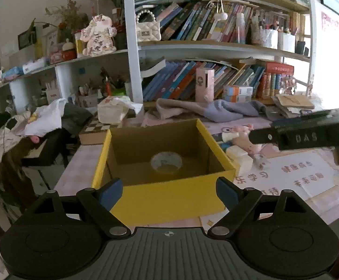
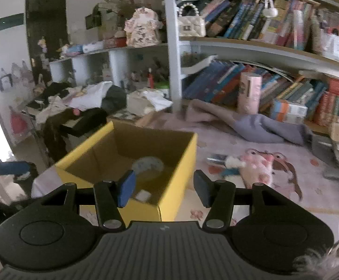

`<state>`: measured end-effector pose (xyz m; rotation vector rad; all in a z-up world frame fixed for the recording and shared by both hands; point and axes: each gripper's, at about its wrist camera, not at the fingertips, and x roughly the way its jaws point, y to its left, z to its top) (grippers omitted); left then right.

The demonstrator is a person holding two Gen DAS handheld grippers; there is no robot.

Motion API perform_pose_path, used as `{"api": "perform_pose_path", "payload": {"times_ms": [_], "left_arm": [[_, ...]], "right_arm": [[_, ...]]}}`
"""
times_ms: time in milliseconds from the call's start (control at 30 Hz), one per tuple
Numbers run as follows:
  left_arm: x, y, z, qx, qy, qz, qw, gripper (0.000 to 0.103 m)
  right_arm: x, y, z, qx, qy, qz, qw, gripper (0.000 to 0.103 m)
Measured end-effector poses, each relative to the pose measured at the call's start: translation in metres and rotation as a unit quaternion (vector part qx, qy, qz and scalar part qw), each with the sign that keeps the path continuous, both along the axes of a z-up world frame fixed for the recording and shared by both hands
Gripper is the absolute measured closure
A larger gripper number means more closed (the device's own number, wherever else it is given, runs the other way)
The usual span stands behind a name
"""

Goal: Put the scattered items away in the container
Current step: 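Withdraw both tools from the box toward the remaining items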

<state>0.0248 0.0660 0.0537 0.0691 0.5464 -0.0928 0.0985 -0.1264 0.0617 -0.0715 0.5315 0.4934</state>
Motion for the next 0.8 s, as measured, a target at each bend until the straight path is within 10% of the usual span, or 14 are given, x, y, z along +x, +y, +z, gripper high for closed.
{"api": "perform_pose_path", "payload": {"times_ms": [800], "left_arm": [[-0.062, -0.027, -0.040, 0.007, 0.047, -0.024, 0.9986, 0.013]], "right_arm": [[-0.101, -0.014, -0.050, -0.068, 0.010, -0.070, 0.995, 0.032]]}}
